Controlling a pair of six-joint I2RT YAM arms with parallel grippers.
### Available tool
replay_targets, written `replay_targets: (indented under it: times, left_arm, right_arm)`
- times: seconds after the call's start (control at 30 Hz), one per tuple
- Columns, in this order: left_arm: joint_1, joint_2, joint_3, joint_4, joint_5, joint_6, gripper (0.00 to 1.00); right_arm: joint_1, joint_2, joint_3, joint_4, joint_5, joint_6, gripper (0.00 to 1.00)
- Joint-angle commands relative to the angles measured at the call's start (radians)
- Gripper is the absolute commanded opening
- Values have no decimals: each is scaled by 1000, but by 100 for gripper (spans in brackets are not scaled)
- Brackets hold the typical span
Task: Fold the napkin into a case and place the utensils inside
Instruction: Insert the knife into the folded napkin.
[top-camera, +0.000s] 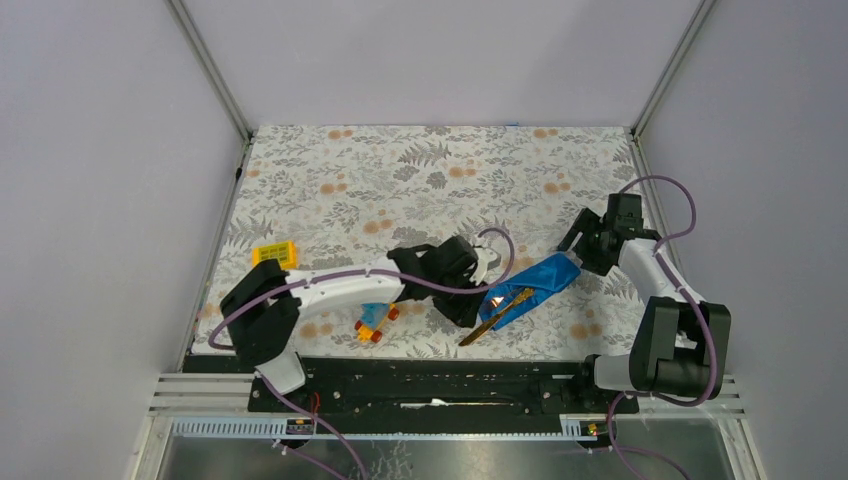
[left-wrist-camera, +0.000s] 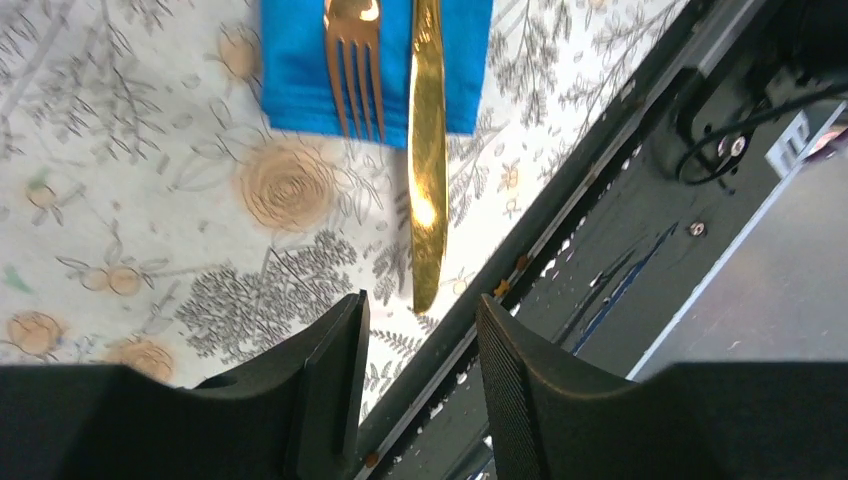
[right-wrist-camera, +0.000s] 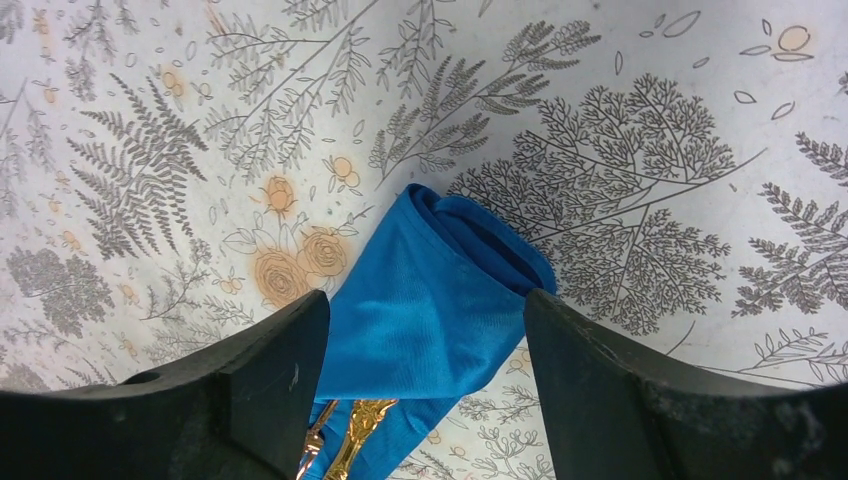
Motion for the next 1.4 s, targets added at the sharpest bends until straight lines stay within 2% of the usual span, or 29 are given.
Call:
replay_targets:
  times: [0.0, 0.27, 0.43, 0.9, 1.17, 1.3, 1.37]
  left_arm:
    - [-79, -57, -79, 138, -133, -17, 49]
    - [-182, 72, -5, 76, -245, -1, 49]
    - [-211, 105, -3, 60, -381, 17, 42]
    - [-238, 142, 17, 64, -361, 68, 40]
    - [-245, 170, 54, 19, -389, 99, 21]
    - [-247, 174, 63, 5, -395, 113, 32]
    - [-248, 179, 62, 5, -397, 115, 34]
  right_arm:
    - [1, -34, -11, 35, -49, -28, 78]
    - [1, -38, -26, 58, -86, -28, 79]
    - [1, -47, -31, 61, -87, -28, 79]
    - [1, -20, -35, 81, -109, -19, 76]
    - [1, -2, -39, 86, -122, -16, 69]
    - [1, 4, -38, 87, -116, -15, 68]
    - [1, 4, -36, 85, -117, -15, 68]
